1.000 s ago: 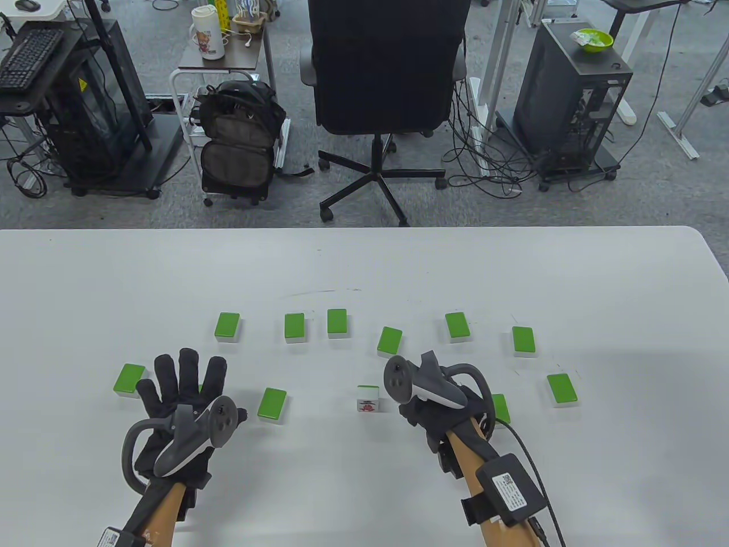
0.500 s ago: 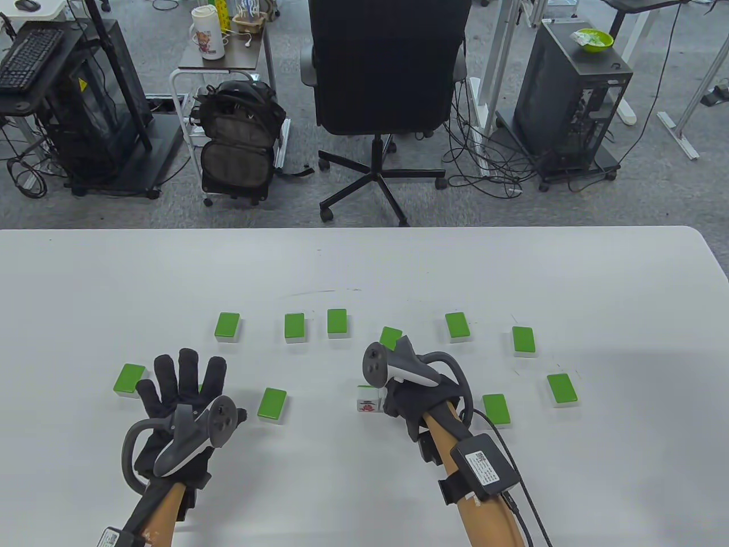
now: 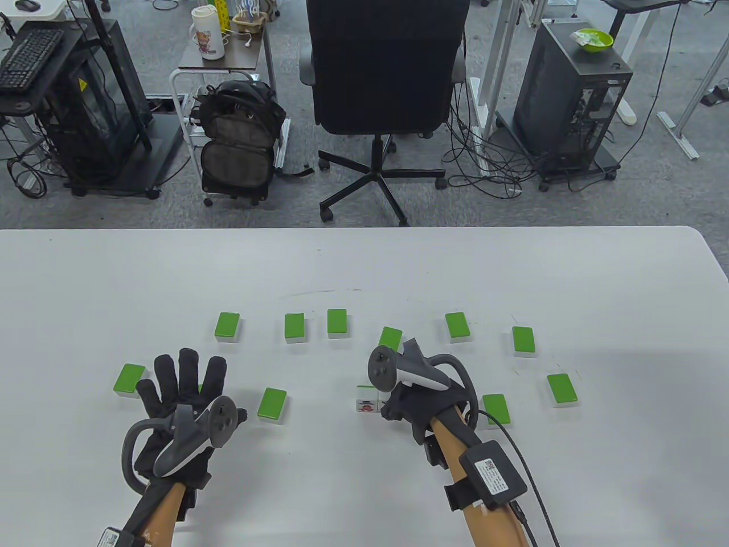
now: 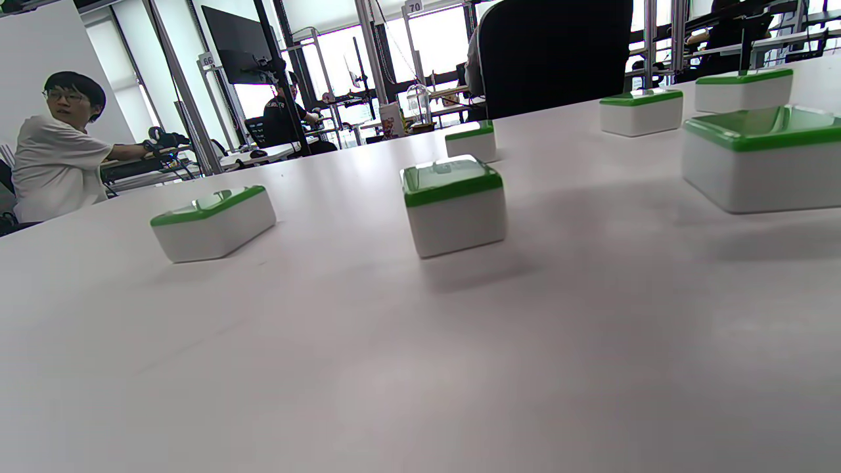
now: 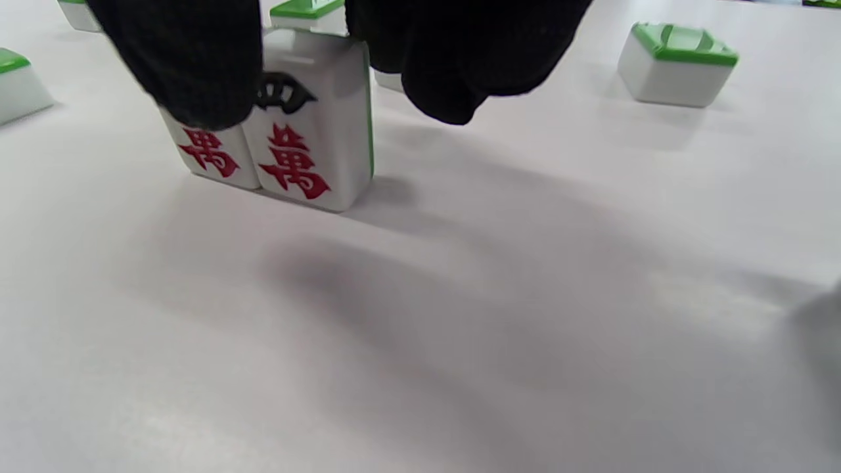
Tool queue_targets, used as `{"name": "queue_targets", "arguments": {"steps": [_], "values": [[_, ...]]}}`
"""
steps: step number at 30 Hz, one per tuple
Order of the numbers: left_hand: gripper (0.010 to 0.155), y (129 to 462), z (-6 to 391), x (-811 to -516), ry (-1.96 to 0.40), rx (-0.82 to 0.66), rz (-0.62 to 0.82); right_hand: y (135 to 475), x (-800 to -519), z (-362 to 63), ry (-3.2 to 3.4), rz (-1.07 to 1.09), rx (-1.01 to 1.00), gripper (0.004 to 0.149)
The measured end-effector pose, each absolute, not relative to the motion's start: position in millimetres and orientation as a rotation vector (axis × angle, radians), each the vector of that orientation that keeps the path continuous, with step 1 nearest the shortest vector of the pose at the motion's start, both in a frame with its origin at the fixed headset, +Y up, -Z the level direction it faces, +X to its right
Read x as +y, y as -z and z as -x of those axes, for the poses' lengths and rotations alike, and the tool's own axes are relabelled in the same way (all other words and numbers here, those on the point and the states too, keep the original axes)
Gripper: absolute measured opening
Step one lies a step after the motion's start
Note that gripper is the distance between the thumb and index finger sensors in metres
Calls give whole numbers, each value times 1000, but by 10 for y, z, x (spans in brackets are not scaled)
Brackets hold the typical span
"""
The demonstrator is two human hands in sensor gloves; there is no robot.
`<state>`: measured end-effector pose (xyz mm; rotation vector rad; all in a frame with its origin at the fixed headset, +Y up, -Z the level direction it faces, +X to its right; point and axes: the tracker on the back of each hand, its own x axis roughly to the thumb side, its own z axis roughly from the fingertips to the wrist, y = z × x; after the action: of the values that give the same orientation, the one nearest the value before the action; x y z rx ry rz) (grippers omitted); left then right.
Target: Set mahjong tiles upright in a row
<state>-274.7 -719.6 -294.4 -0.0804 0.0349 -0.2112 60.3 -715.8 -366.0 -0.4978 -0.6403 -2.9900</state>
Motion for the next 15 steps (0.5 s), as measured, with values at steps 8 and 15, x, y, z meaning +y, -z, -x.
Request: {"name": "queue_targets", "arguments": {"steps": [8, 15], "values": [[93, 2942, 2739, -7197, 215, 33, 78, 3238, -7065, -1359, 2883, 187, -333, 88], [93, 2937, 2734, -7202, 215, 39, 87, 3134, -7512, -1795, 2776, -36, -549, 75]]}}
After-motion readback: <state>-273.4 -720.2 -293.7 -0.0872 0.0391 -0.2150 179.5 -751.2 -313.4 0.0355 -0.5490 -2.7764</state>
